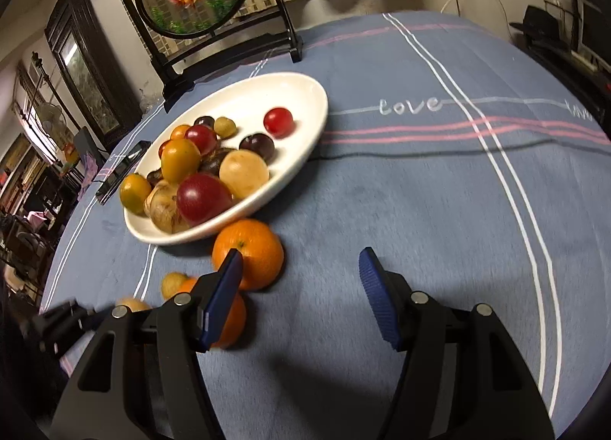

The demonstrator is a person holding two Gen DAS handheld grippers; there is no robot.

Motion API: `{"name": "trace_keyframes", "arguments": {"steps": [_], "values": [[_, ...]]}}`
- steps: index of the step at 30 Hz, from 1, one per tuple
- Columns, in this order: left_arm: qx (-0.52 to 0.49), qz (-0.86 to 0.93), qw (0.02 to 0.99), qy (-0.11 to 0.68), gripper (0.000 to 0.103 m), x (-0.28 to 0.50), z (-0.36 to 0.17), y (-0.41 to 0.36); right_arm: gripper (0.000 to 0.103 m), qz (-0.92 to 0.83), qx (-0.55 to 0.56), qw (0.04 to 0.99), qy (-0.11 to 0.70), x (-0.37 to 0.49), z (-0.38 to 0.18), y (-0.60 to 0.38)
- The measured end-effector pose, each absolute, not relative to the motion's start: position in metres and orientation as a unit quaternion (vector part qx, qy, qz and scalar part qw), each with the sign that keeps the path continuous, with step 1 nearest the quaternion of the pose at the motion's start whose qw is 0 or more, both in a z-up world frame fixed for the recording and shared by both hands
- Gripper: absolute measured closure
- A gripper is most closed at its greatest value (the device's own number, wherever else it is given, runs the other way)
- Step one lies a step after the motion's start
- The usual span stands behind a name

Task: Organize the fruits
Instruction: 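Grasp a brown round fruit with the left tool, then grasp an orange with the right tool while the left tool carries the brown fruit onto the plate, open both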

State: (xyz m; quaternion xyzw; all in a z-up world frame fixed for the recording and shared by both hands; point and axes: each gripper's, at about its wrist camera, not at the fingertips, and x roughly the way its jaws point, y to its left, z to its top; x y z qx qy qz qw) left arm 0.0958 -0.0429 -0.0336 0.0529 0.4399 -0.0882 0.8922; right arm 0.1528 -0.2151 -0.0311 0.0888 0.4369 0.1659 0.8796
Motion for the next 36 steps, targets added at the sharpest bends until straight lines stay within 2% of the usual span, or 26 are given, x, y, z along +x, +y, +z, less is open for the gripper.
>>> {"name": "trace_keyframes", "arguments": {"steps": [12, 18, 26, 28, 30, 36], "values": [[0.003, -0.079, 0.887, 0.456, 0.057, 0.102, -0.042, -0.007, 0.039, 0.213, 0.017, 0.884, 0.416, 0.108, -0.012, -0.184], [0.009, -0.077, 0.886, 0.457, 0.056, 0.103, -0.043, -0.008, 0.039, 0.220, -0.040, 0.873, 0.434, 0.108, -0.022, -0.156], [0.011, -0.076, 0.886, 0.458, 0.057, 0.103, -0.044, -0.009, 0.039, 0.194, -0.060, 0.862, 0.465, 0.127, -0.034, -0.139], [0.010, -0.077, 0.886, 0.458, 0.057, 0.103, -0.044, -0.009, 0.044, 0.189, -0.062, 0.864, 0.463, 0.129, -0.035, -0.140], [0.012, -0.076, 0.886, 0.458, 0.057, 0.104, -0.044, -0.009, 0.055, 0.197, -0.058, 0.862, 0.463, 0.129, -0.036, -0.140], [0.016, -0.075, 0.886, 0.458, 0.057, 0.104, -0.044, -0.010, 0.056, 0.199, -0.055, 0.867, 0.453, 0.122, -0.036, -0.144]]}}
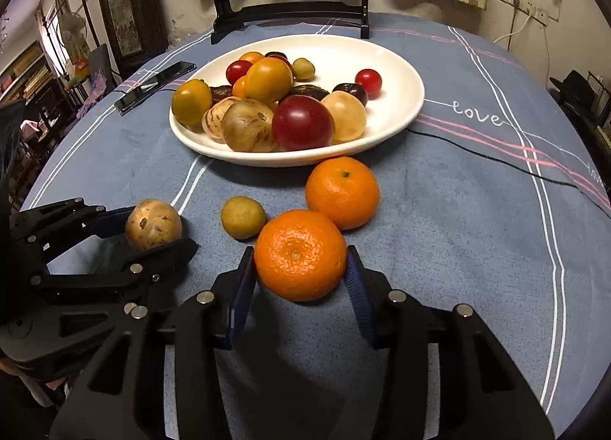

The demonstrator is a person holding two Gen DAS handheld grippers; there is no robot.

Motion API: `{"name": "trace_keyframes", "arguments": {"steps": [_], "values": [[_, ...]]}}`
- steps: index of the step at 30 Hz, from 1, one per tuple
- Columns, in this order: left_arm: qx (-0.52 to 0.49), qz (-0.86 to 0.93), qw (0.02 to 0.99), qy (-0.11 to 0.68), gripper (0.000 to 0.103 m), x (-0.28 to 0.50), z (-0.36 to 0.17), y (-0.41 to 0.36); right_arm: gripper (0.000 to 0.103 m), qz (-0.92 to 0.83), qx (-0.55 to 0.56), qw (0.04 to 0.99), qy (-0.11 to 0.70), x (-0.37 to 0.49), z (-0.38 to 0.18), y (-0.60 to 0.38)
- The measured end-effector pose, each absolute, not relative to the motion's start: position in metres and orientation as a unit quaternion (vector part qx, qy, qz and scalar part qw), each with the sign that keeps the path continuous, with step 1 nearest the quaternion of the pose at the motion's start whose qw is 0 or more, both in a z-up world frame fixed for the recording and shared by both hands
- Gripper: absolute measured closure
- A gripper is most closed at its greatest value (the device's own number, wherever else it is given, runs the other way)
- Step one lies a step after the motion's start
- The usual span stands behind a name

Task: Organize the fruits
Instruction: 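Grasp an orange with the right tool while the left tool carries the brown fruit onto the plate, open both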

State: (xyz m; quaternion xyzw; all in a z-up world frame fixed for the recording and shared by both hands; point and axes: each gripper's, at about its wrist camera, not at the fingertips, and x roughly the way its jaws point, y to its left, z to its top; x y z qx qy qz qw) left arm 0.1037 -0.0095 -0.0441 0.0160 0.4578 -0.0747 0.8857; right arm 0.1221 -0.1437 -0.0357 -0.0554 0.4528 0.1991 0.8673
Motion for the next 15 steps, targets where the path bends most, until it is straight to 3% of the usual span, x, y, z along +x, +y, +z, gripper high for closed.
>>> {"name": "trace_keyframes", "arguments": {"steps": [15], "values": [[0.033, -0.069, 0.904, 0.420, 0.056, 0.115, -0.007, -0.009, 0.057, 0.178, -0.023, 0.893, 0.412, 0.122, 0.001, -0.182]]}}
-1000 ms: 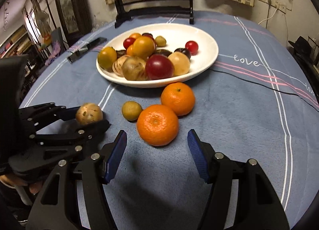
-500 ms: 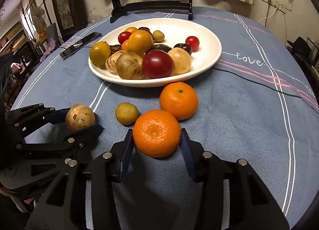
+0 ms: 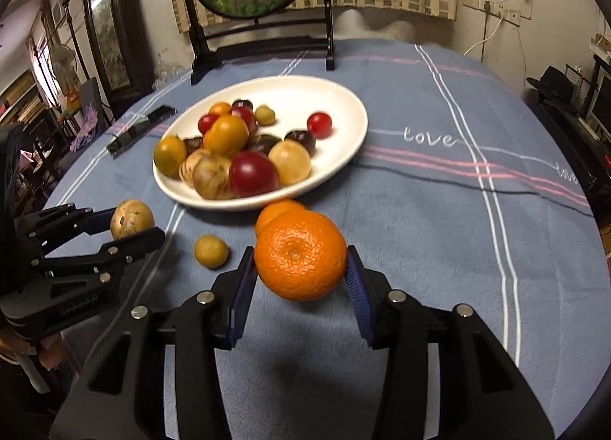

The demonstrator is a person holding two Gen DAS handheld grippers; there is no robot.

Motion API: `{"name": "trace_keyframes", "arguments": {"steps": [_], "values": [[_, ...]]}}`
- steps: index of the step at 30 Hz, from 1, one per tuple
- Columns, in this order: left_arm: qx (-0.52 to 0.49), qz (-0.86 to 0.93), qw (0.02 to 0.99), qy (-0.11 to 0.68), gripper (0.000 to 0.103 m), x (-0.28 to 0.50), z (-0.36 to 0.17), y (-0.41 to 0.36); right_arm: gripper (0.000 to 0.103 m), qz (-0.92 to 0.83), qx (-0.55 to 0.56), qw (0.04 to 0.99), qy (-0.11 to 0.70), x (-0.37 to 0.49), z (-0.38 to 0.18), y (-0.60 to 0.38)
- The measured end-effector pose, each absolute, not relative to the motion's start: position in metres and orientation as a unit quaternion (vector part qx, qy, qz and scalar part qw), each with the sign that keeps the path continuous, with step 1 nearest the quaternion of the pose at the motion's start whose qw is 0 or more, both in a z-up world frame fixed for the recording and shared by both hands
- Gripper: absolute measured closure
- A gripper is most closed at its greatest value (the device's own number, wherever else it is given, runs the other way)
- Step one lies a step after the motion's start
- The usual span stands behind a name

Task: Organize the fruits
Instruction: 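Grasp an orange with the right tool while the left tool carries the brown fruit onto the plate, open both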

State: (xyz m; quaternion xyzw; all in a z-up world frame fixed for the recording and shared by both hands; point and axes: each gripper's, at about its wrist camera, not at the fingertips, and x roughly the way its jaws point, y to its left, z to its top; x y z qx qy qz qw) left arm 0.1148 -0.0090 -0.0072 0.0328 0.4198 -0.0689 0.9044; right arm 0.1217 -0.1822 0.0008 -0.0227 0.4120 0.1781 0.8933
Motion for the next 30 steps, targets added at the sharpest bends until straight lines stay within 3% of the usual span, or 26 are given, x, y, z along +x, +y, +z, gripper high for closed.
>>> {"name": "trace_keyframes", "arguments": {"steps": [19, 30], "values": [[-0.011, -0.031, 0.923, 0.383, 0.056, 0.200, 0.046, 0.007, 0.056, 0.182, 0.040, 0.917, 0.352, 0.184, 0.051, -0.154], [-0.015, 0.022, 0.916, 0.401, 0.056, 0.255, 0.012, 0.011, 0.056, 0.167, 0.077, 0.894, 0.408, 0.241, 0.007, -0.144]]}}
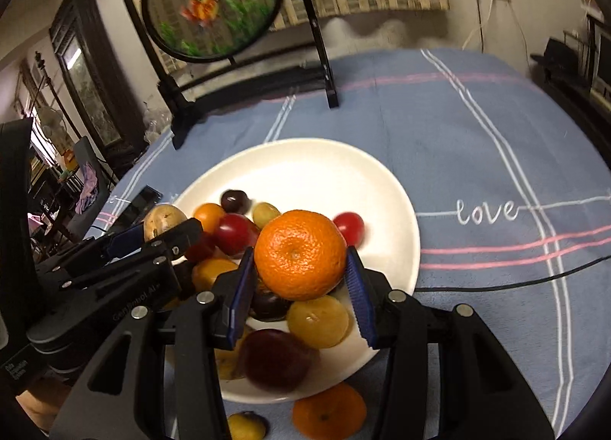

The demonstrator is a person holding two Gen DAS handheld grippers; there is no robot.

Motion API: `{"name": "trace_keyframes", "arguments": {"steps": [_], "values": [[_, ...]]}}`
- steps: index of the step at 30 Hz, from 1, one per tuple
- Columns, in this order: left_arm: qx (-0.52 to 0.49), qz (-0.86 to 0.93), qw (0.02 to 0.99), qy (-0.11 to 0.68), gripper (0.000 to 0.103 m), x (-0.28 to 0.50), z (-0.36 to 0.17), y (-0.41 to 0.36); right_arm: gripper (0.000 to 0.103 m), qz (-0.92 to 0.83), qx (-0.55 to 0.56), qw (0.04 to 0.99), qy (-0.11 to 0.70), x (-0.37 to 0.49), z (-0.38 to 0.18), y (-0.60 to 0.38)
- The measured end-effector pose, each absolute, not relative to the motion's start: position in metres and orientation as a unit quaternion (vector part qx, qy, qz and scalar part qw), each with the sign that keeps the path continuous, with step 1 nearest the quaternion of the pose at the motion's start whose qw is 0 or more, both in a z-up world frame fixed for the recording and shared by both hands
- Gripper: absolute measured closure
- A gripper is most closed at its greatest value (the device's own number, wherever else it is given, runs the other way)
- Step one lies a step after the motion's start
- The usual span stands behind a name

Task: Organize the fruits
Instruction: 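Grasp an orange with the right tool while the left tool carries the brown fruit onto the plate, open both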

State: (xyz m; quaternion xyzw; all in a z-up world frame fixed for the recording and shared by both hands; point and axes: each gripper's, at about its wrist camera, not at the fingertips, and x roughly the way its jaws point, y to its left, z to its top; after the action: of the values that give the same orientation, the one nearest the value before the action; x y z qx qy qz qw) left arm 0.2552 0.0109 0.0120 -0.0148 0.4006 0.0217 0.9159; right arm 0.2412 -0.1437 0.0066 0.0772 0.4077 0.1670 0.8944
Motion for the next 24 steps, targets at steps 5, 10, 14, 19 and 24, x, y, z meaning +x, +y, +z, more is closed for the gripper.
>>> {"name": "trace_keyframes", "arguments": {"steps": [5, 10, 14, 19, 24], "values": [[-0.005, 0.023, 0.921, 0.390, 0.056, 0.259, 0.008, 0.007, 0.056, 0.169, 0.079, 0.890, 0.416, 0.246, -0.004, -0.144], [0.002, 0.026, 0.924, 0.382, 0.056, 0.258, 0.007, 0.005, 0.055, 0.171, 0.091, 0.886, 0.421, 0.247, -0.004, -0.146], [-0.006, 0.029, 0.929, 0.370, 0.051, 0.256, 0.007, 0.008, 0.054, 0.175, 0.097, 0.889, 0.412, 0.246, -0.002, -0.146], [-0.010, 0.046, 0.941, 0.334, 0.030, 0.248, 0.016, 0.013, 0.046, 0.182, 0.107, 0.889, 0.406, 0.244, -0.001, -0.149], [-0.004, 0.052, 0.947, 0.318, 0.023, 0.242, 0.020, 0.013, 0.043, 0.181, 0.109, 0.896, 0.392, 0.237, 0.006, -0.155]]}}
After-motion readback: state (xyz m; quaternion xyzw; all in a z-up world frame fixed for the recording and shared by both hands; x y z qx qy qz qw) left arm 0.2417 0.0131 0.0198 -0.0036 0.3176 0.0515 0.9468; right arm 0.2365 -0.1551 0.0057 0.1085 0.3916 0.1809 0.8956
